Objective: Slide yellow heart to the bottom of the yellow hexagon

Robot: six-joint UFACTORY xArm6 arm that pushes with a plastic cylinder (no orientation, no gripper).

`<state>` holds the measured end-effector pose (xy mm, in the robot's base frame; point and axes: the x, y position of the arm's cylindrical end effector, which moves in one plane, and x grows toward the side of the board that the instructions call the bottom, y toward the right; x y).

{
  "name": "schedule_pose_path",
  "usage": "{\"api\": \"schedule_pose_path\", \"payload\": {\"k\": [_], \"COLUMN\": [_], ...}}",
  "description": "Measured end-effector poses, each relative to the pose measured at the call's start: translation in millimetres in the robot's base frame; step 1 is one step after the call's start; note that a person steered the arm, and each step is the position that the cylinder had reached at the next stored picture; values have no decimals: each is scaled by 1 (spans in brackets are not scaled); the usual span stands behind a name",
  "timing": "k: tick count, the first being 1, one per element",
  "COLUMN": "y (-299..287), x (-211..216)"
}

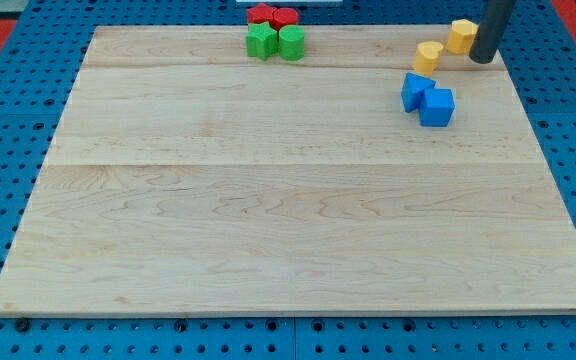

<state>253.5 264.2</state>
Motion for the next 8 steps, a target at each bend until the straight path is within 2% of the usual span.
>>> {"api": "schedule_pose_path", "payload": {"k": [1,2,3,5,6,7,8], "y": [-1,-6,-17,-115,-182,-162,-97], "x": [-45,-47,-14,-41,-17,33,35]}}
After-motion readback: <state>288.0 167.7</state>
